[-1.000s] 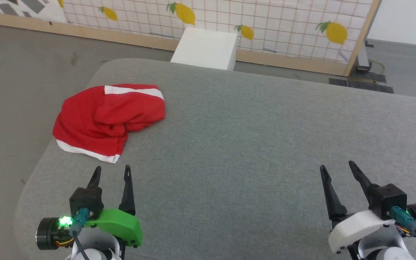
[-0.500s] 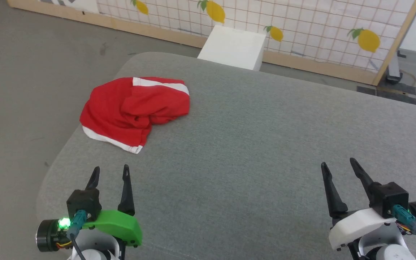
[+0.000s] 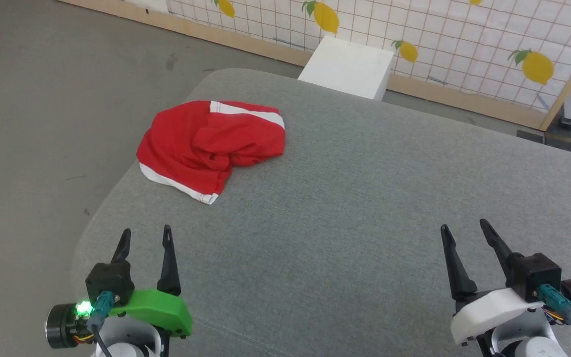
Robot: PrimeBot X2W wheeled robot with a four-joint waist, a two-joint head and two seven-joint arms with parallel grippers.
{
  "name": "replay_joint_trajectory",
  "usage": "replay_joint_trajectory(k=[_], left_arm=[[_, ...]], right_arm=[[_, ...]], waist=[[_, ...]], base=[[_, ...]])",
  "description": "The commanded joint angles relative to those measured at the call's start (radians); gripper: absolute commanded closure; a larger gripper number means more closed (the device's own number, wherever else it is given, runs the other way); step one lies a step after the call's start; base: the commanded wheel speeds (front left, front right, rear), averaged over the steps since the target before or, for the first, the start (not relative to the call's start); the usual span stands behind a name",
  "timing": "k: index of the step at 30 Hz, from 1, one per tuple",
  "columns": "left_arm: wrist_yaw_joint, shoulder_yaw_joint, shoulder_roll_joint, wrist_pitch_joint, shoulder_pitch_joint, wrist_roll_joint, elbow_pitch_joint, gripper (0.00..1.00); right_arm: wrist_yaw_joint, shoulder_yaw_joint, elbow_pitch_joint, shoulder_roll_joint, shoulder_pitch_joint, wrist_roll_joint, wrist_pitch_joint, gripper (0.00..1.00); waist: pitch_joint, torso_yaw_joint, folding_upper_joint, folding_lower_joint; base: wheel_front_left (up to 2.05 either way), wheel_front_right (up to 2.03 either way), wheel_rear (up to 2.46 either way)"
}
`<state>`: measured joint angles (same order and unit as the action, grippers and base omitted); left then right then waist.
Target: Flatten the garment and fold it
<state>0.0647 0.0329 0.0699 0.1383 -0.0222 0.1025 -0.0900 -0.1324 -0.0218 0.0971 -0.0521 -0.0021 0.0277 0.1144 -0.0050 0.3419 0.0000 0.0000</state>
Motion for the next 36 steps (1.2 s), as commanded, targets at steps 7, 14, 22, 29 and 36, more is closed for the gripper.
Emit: replay_joint_trajectory(k=[7, 14, 22, 29, 36], left_arm=[[0.016, -0.002, 0.009, 0.023, -0.008, 0.019, -0.012, 0.00], [0.022, 0.001, 0.012, 0.037, -0.008, 0.028, -0.024, 0.00], [0.032, 0.007, 0.013, 0.054, -0.009, 0.037, -0.040, 0.00], [0.039, 0.011, 0.014, 0.068, -0.011, 0.048, -0.054, 0.00], [0.047, 0.015, 0.016, 0.083, -0.012, 0.058, -0.066, 0.00]], right_arm=[[0.001, -0.001, 0.016, 0.001, -0.022, 0.012, 0.021, 0.00], [0.001, -0.004, 0.024, 0.001, -0.024, 0.015, 0.033, 0.00], [0.001, -0.007, 0.032, 0.001, -0.027, 0.019, 0.045, 0.00], [0.001, -0.008, 0.040, 0.001, -0.031, 0.021, 0.055, 0.00], [0.001, -0.010, 0.050, 0.002, -0.038, 0.024, 0.066, 0.00]], waist=[[-0.005, 0.031, 0.0000, 0.0000], [-0.007, 0.060, 0.0000, 0.0000], [-0.007, 0.098, 0.0000, 0.0000], [-0.006, 0.131, 0.0000, 0.0000], [-0.002, 0.162, 0.0000, 0.0000]], base=[[0.00, 0.00, 0.00], [0.00, 0.00, 0.00], [0.00, 0.00, 0.00], [0.00, 0.00, 0.00], [0.00, 0.00, 0.00]])
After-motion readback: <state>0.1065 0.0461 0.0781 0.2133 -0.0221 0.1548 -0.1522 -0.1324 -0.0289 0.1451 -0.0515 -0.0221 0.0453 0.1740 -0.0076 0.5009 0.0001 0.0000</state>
